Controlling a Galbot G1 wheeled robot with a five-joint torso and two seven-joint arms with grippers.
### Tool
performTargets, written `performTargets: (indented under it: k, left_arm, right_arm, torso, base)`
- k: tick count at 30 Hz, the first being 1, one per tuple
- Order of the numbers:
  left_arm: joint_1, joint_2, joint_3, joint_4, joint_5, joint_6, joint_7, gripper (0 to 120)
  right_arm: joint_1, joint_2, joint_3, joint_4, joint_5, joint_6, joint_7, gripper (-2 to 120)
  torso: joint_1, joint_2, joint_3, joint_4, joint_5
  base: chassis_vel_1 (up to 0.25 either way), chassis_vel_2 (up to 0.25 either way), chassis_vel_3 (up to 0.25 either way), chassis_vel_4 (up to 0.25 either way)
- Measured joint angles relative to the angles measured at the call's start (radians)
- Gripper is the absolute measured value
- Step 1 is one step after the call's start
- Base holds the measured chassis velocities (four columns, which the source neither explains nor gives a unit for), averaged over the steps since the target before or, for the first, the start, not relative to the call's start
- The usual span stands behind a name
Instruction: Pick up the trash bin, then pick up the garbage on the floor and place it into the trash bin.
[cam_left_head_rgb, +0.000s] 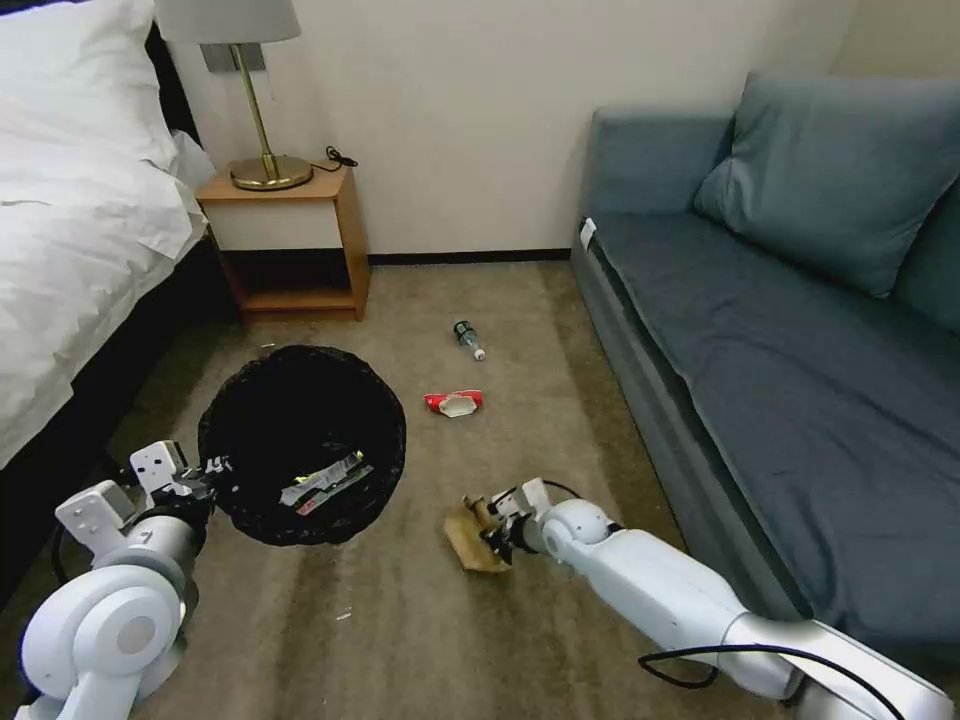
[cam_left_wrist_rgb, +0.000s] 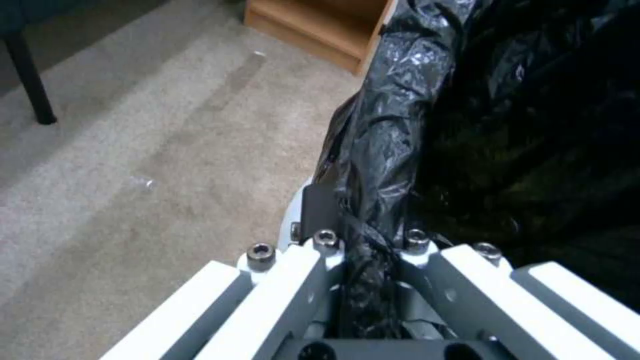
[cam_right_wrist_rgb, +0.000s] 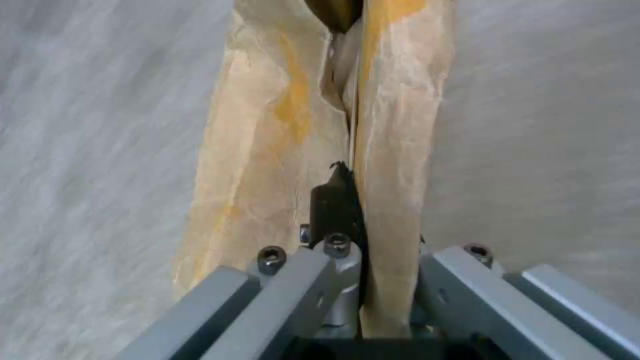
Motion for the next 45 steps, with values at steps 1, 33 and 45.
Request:
performTargets:
  k: [1,33,45]
  left_arm:
    - [-0.001,0.004,-0.002,0.000,-0.003,0.000,-0.002,1]
    - [-0.005,0.024,0.020,0.017,-0.010,-0.001,-0.011,1]
    - [-0.017,0.020,0.038,0.029,-0.009,0.000,-0.020,1]
  right_arm:
    - [-0.007,-0.055,0.055,0.036,-0.026,0.006,0.025,0]
    - [0.321,-0.019,-0.051,0.572,0.148,0.349,-0.225,0]
    - [0.286,-0.008,-0.174,0.548,0.085,0.349,-0.265,0]
  torso:
    - [0.000,0.000,0.000,-0.0001,-0.0004]
    - [0.000,0.000,0.000,0.0000,-0.0009]
    - [0.000,0.000,0.000,-0.0005,-0.0004]
  base:
    - [0.000,0.000,0.000,0.000]
    - [0.000,0.000,0.000,0.000]
    - [0.000,0.000,0.000,0.000]
